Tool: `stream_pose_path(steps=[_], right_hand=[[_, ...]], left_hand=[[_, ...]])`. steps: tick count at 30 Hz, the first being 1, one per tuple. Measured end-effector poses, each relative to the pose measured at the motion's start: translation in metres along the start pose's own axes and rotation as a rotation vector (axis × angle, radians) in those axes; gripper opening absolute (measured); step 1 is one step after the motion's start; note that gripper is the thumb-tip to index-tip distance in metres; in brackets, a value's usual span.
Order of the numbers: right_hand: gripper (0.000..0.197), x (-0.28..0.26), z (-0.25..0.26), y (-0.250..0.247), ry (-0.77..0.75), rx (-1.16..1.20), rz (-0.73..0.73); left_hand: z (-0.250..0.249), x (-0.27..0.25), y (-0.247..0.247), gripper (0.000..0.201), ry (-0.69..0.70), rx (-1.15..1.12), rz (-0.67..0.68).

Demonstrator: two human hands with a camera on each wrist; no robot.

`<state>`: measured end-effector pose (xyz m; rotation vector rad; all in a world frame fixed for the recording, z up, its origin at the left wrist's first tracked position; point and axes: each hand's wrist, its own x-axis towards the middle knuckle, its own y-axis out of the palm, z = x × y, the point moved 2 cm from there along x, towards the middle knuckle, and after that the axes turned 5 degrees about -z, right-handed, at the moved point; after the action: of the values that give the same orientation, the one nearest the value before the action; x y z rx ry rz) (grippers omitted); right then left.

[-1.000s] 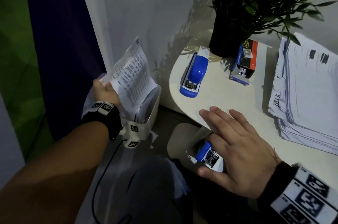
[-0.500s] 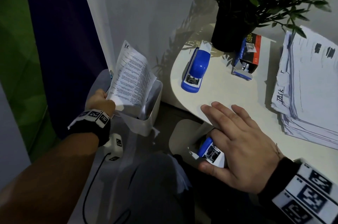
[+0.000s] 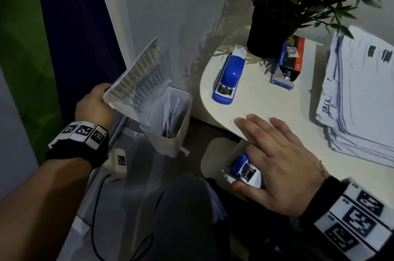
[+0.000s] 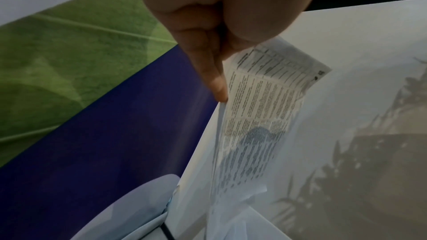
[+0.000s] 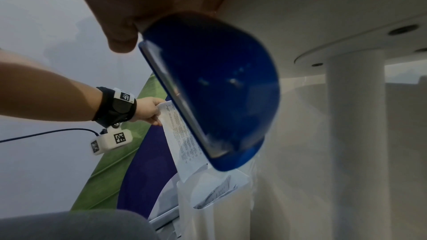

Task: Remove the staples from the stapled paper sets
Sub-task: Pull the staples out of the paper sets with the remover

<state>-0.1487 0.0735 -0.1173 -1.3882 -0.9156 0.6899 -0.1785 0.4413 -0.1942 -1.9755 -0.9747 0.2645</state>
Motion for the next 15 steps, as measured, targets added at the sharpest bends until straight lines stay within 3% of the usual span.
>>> stream_pose_path(steps=[4, 8, 13, 15], right_hand=[[0.064, 0.001, 0.001, -0.001, 0.004, -0.001, 0.003], [0.068, 0.001, 0.000, -0.002, 0.004, 0.011, 0.006], [0.069, 0.000, 0.000, -0.001, 0.002, 0.021, 0.005], [0.068, 0.000, 0.000, -0.001, 0.000, 0.018, 0.005]], left_hand=[[0.010, -0.009, 0.013, 0.038, -0.109, -0.035, 0.047], [0.017, -0.021, 0.025, 0.052, -0.189, -0.018, 0.120], [0.025, -0.024, 0.034, 0.046, -0.324, 0.010, 0.075], [0.027, -0.022, 0.037, 0.044, -0.297, 0.035, 0.058]])
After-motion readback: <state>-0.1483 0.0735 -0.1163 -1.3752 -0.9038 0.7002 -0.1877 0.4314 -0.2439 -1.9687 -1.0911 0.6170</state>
